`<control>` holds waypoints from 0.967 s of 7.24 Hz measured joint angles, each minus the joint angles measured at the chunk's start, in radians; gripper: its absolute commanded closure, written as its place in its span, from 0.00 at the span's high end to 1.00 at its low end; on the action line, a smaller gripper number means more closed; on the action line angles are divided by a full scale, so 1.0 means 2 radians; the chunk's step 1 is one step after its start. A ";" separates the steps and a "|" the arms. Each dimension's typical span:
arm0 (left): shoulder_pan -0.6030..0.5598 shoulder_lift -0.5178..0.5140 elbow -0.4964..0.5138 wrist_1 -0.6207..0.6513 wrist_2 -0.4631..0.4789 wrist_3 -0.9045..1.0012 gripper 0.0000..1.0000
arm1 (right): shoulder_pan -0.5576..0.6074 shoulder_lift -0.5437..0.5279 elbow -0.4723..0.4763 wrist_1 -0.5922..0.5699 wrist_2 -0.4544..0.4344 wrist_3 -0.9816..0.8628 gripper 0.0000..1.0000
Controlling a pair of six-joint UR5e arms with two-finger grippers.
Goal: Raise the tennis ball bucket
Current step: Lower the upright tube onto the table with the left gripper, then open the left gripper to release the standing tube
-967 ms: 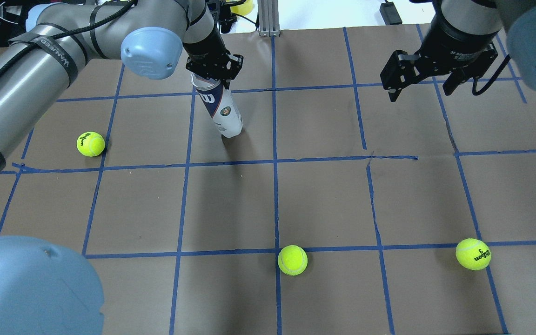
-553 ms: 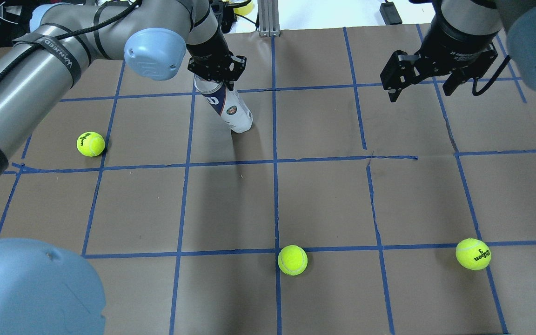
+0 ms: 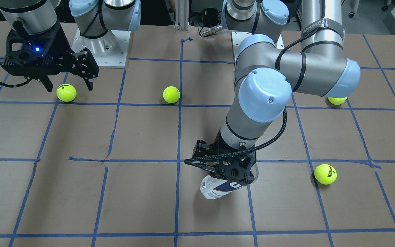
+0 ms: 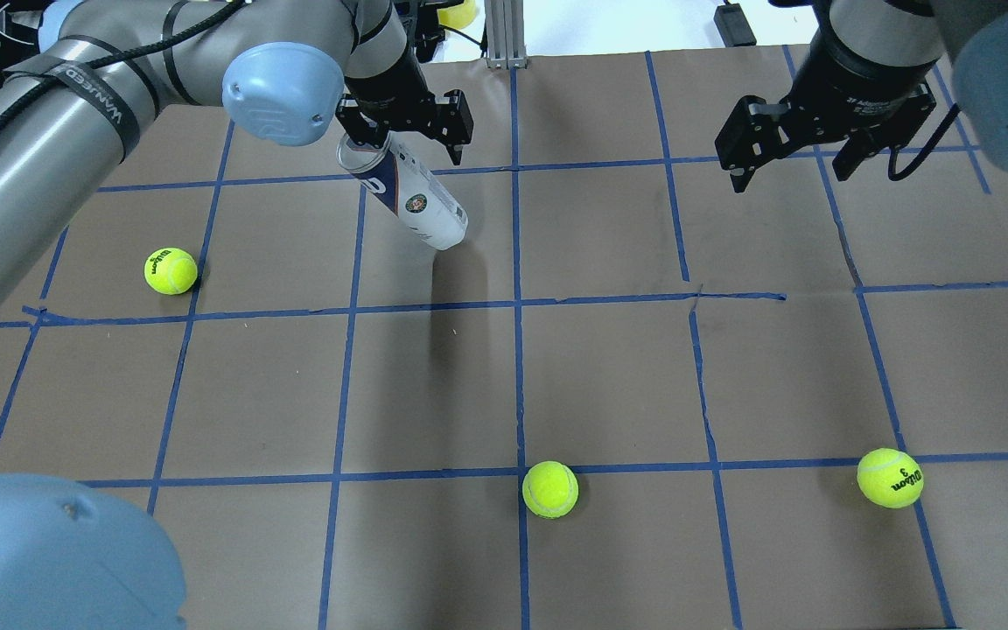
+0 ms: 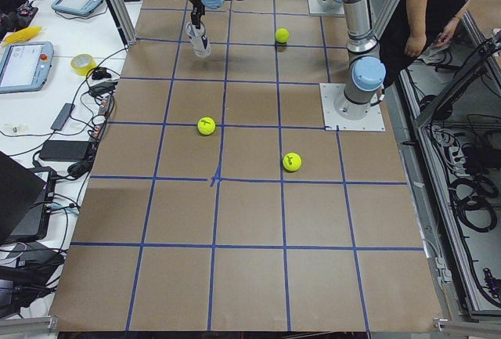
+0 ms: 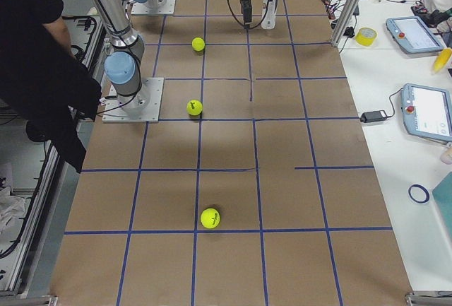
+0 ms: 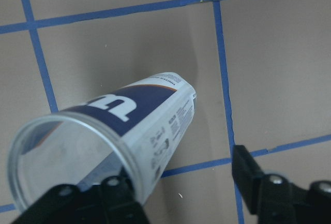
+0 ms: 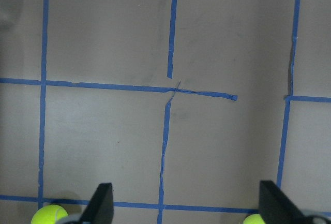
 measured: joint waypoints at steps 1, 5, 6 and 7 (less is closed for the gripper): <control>0.000 -0.002 0.001 -0.001 0.005 0.001 0.00 | 0.000 0.000 0.000 0.000 0.000 0.000 1.00; 0.000 -0.005 0.002 -0.028 0.016 0.003 0.00 | 0.000 0.000 0.001 0.000 0.000 0.000 1.00; 0.000 -0.004 0.002 -0.042 0.016 0.002 0.00 | 0.000 0.000 0.002 0.000 0.000 0.000 1.00; -0.001 -0.003 0.002 -0.055 0.019 0.001 0.00 | 0.000 0.000 0.002 0.000 0.000 0.000 1.00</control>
